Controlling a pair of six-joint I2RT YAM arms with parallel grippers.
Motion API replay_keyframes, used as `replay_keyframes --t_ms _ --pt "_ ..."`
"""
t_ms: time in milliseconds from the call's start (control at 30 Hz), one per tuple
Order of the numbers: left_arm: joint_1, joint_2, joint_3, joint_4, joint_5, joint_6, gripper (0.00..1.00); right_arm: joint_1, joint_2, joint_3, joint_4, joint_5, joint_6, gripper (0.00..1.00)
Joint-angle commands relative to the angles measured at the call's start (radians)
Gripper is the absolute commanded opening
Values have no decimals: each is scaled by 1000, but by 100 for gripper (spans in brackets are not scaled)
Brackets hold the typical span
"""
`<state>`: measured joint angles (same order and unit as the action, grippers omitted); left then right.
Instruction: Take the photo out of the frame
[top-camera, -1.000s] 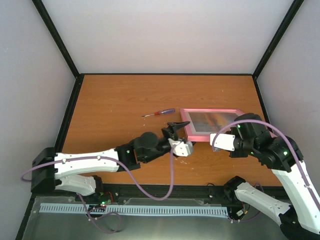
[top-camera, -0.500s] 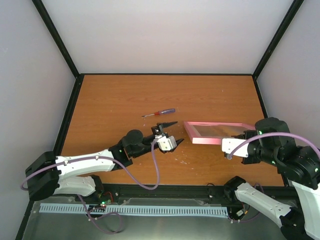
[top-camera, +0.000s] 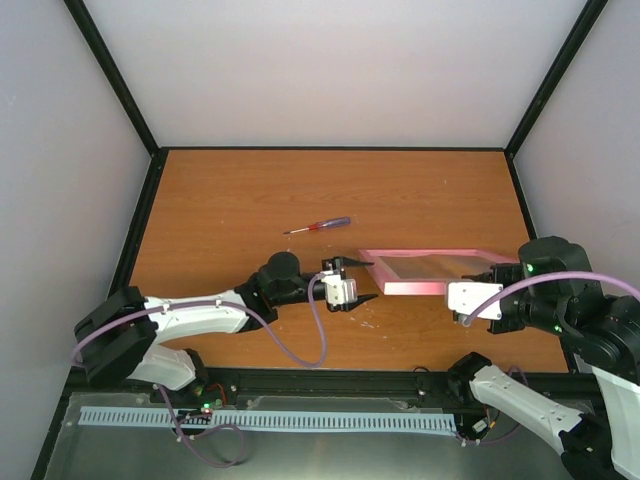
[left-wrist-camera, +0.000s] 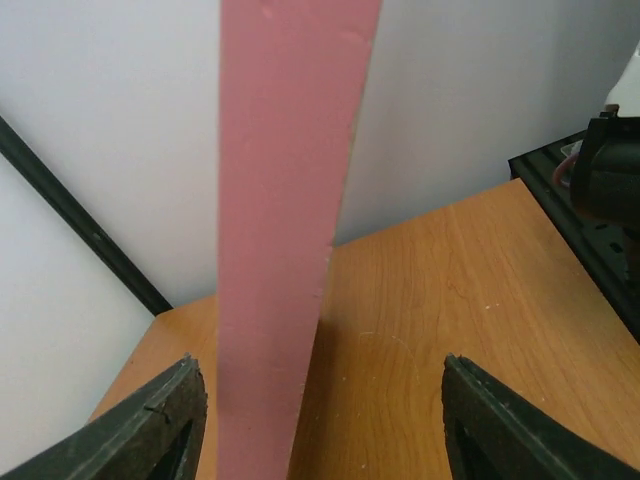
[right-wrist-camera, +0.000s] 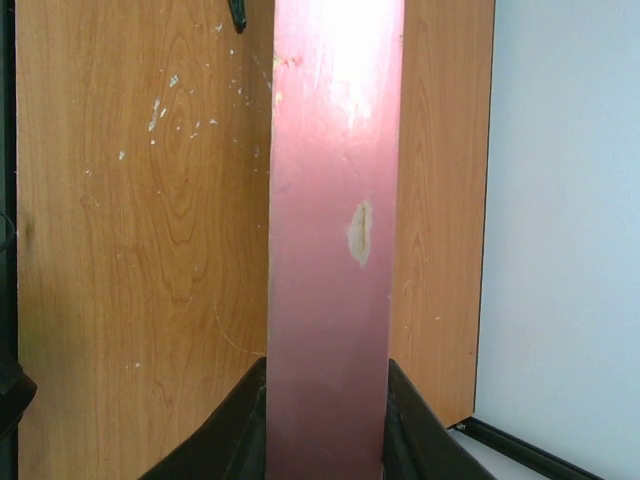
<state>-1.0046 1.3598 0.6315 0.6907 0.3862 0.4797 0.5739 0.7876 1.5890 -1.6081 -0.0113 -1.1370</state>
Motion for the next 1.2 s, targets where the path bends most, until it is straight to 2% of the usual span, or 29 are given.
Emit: replay_keyframes --t_ms 0,100,400,500,633,667,733,767,833,1000,1167 --pt "5 40 53 78 69 -20 64 6 -14 48 101 -30 -3 3" --pt "7 66 44 139 50 -14 62 5 -14 57 100 -41 0 3" --pt "13 123 99 134 53 12 46 6 -29 57 100 -88 -19 3" --pt "13 124 112 110 73 14 36 6 -34 55 101 -103 -20 3" --pt "18 111 134 63 101 13 18 6 -28 67 147 -80 27 3" --pt "19 107 142 52 102 8 16 6 -31 68 179 -70 41 7" --pt "26 100 157 35 107 -12 15 5 -41 77 252 -52 85 49" --pt "31 96 172 22 111 -26 14 5 -44 82 292 -42 105 59" --pt "48 92 210 -9 112 -79 14 6 -43 102 348 -25 143 72" --pt "150 107 373 -164 202 -325 14 5 0 191 353 -33 210 76" --pt "211 142 516 -308 320 -485 11 6 6 174 363 -30 228 76"
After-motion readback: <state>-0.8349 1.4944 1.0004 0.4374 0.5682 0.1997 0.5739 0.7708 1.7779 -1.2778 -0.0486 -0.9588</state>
